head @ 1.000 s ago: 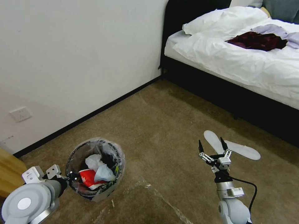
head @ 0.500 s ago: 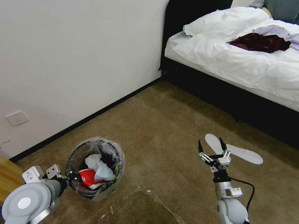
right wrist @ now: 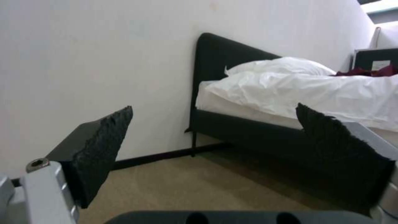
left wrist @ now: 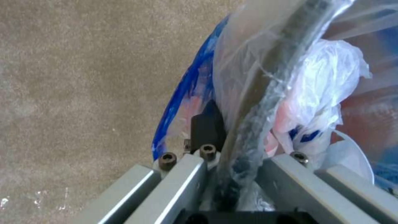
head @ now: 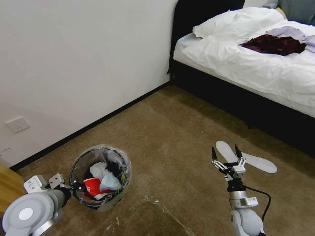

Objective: Pick up the trash bin and place the garbage on the floor into it.

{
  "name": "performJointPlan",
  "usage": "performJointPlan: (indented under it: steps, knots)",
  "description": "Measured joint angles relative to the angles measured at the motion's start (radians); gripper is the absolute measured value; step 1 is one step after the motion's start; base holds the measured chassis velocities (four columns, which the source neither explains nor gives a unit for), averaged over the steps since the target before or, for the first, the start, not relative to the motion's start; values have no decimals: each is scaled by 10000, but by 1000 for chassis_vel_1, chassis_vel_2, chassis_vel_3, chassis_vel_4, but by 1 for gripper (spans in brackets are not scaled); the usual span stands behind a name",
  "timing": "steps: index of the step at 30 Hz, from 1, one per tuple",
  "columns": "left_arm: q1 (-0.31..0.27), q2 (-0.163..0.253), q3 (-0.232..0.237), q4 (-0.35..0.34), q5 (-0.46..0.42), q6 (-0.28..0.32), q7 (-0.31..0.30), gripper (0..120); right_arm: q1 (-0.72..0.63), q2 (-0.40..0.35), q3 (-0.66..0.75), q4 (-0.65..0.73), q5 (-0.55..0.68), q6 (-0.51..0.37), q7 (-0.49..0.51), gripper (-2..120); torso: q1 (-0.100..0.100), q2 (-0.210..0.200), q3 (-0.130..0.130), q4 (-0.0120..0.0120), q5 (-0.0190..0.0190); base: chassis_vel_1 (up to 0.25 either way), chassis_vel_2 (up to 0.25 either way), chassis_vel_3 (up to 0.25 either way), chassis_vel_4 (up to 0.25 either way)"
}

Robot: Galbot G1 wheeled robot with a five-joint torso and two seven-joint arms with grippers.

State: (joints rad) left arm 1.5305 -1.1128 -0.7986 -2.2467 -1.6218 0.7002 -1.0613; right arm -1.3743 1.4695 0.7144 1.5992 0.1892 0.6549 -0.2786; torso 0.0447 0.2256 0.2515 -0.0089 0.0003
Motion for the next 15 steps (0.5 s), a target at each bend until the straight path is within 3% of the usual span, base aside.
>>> performJointPlan:
  steps: [15]
  knots:
    - [112, -203, -17, -51, 84, -5, 39, 0, -133, 8, 165, -101, 76, 240, -67, 100, 0, 0, 0, 0, 0, 0, 0, 0, 0]
